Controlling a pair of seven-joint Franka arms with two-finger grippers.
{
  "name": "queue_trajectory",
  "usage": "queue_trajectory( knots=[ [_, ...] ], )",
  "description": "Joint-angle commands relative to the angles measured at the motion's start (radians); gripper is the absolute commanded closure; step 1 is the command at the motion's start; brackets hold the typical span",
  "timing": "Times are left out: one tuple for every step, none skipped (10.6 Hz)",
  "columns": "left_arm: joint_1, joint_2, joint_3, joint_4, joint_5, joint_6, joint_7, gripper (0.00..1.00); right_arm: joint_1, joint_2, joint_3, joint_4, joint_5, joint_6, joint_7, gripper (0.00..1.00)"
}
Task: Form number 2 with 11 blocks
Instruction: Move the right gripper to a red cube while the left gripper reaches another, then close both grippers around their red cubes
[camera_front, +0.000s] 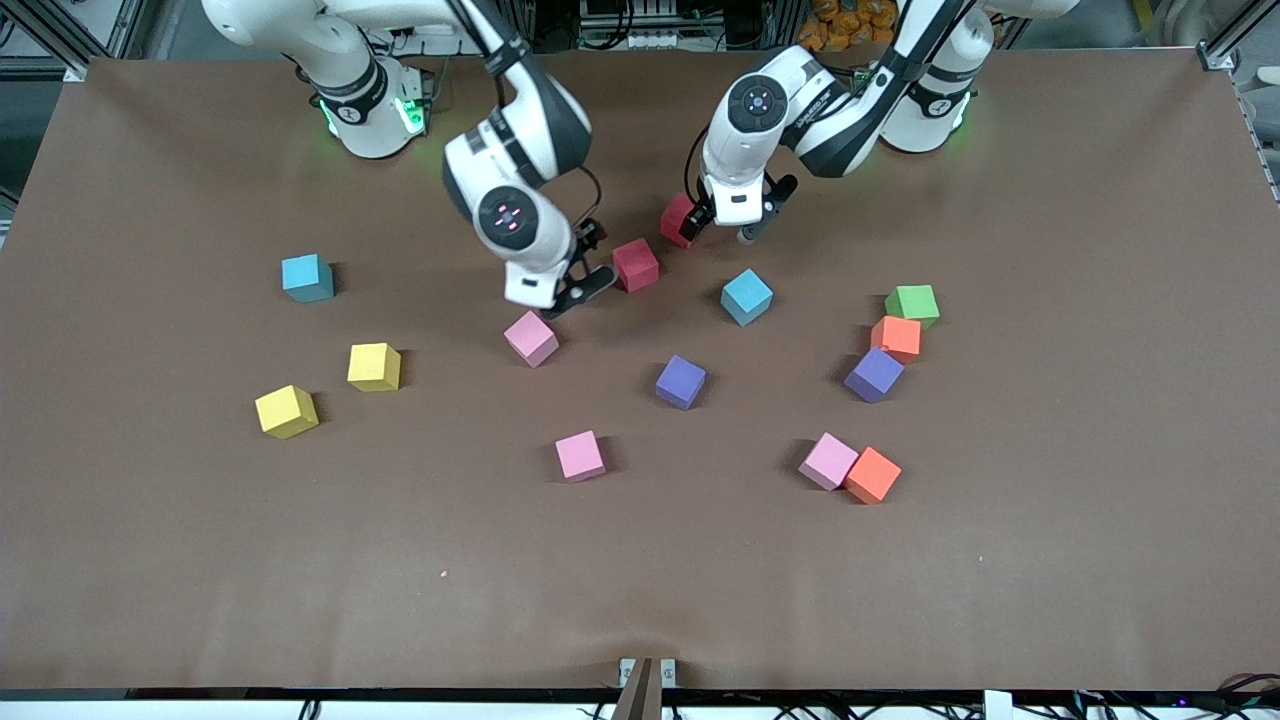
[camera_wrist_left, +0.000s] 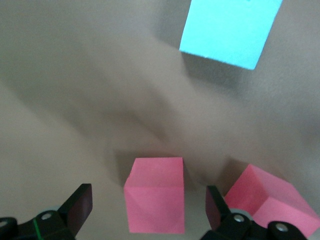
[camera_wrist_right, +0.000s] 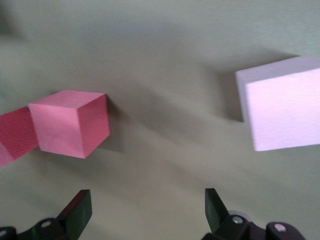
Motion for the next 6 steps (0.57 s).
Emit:
queue_trajectory(
  knots=[
    [0.050, 0.009, -0.001, 0.015, -0.012, 0.004, 0.005, 0.00, -0.018, -0.022, 0.004, -0.027, -0.029, 0.013, 0.003, 0.00],
    [0.044, 0.015, -0.002, 0.027, -0.013, 0.006, -0.010, 0.00, -0.018, -0.016, 0.004, -0.022, -0.055, 0.050, 0.002, 0.00],
    [0.035, 0.033, -0.002, 0.037, -0.021, 0.013, -0.016, 0.00, -0.020, -0.013, 0.006, -0.018, -0.154, 0.072, -0.012, 0.00],
    [0.006, 0.053, -0.002, 0.049, -0.028, 0.022, -0.040, 0.00, -0.020, -0.013, 0.007, -0.016, -0.252, 0.079, -0.020, 0.00],
    [-0.020, 0.077, -0.001, 0.055, -0.030, 0.035, -0.063, 0.00, -0.027, -0.011, 0.009, -0.016, -0.264, 0.086, -0.026, 0.00],
    [-0.023, 0.091, -0.002, 0.057, -0.030, 0.038, -0.077, 0.00, -0.041, -0.010, 0.007, -0.016, -0.264, 0.092, -0.043, 0.00]
  ],
)
